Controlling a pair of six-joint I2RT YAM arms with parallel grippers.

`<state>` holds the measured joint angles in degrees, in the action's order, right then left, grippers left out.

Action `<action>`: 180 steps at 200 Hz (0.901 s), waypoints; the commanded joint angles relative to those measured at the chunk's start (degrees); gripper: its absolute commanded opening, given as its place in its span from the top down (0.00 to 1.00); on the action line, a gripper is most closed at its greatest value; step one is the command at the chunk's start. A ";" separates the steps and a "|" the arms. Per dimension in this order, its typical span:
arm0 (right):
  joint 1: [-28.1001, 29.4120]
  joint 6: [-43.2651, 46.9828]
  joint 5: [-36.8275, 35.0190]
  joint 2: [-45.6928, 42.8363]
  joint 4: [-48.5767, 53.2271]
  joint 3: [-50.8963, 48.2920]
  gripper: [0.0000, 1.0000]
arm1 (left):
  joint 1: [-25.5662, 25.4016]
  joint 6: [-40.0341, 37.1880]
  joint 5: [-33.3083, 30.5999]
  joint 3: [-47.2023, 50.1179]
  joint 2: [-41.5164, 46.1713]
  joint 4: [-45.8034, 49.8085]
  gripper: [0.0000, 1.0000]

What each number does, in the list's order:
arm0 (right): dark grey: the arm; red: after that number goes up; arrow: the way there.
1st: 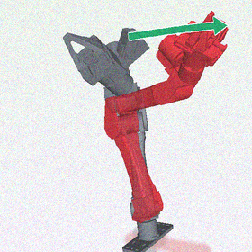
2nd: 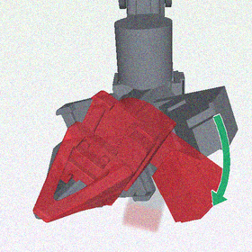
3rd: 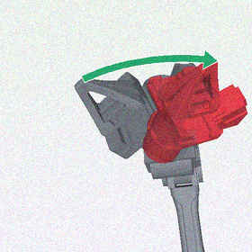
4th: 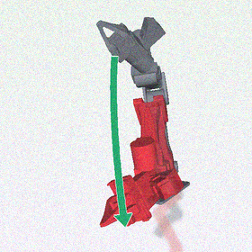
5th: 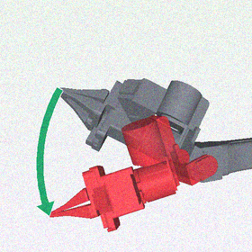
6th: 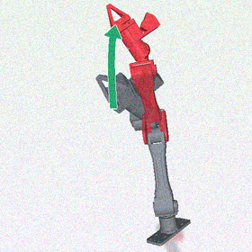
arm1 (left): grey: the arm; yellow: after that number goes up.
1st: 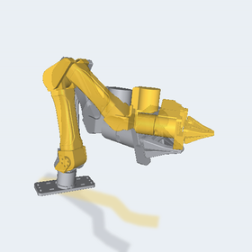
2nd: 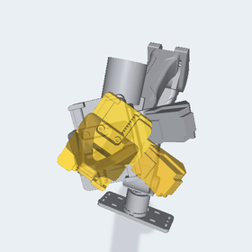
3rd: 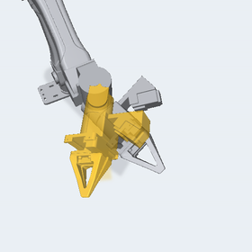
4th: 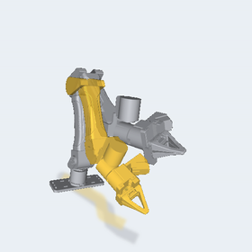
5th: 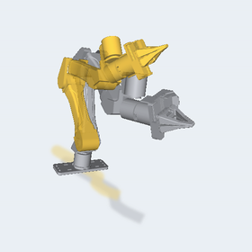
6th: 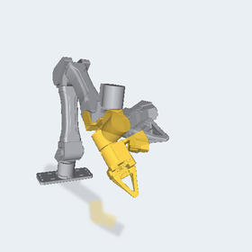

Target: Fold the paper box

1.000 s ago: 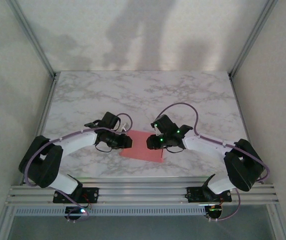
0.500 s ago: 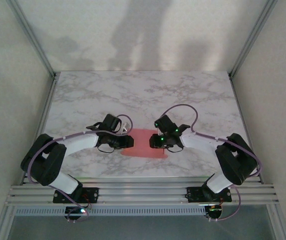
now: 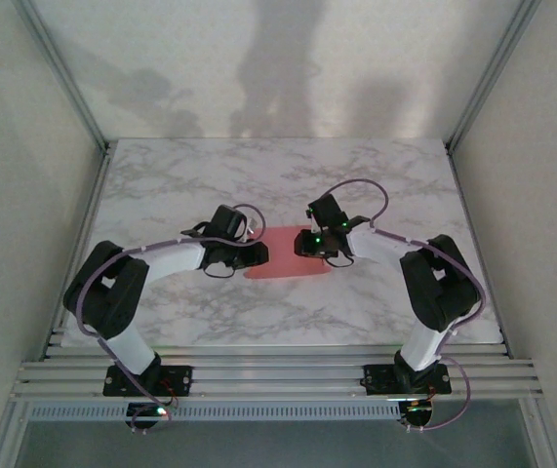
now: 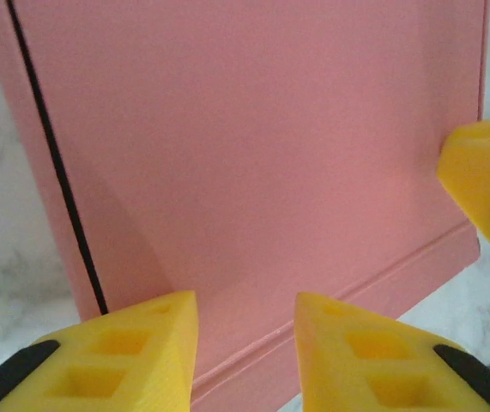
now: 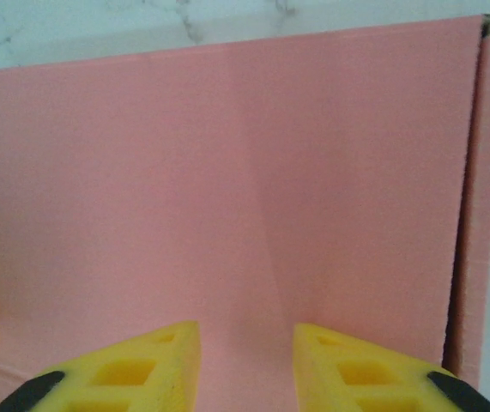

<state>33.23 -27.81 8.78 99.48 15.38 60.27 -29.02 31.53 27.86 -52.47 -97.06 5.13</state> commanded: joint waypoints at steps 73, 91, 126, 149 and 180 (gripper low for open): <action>-0.95 6.28 0.07 -16.58 6.65 -8.82 0.25 | 0.96 -6.76 -8.78 2.47 11.38 4.17 0.06; -2.15 5.76 2.79 -18.75 5.63 -10.97 0.01 | 1.43 -6.60 -7.56 3.89 12.59 1.83 0.01; -4.52 5.87 9.16 -18.57 0.51 -13.44 0.01 | 2.10 -3.98 -2.31 5.10 10.31 -4.89 0.01; -6.03 5.25 12.37 -16.96 -2.63 -13.76 0.01 | 2.04 -1.79 -0.26 4.81 7.60 -6.65 0.01; -7.12 4.23 14.19 -14.26 -4.98 -13.34 0.01 | 2.03 -1.03 -2.23 3.70 5.11 -4.15 0.01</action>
<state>26.96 -22.50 19.51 83.09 13.91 47.00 -27.27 28.88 25.52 -47.90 -90.13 0.95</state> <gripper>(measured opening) 0.991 0.992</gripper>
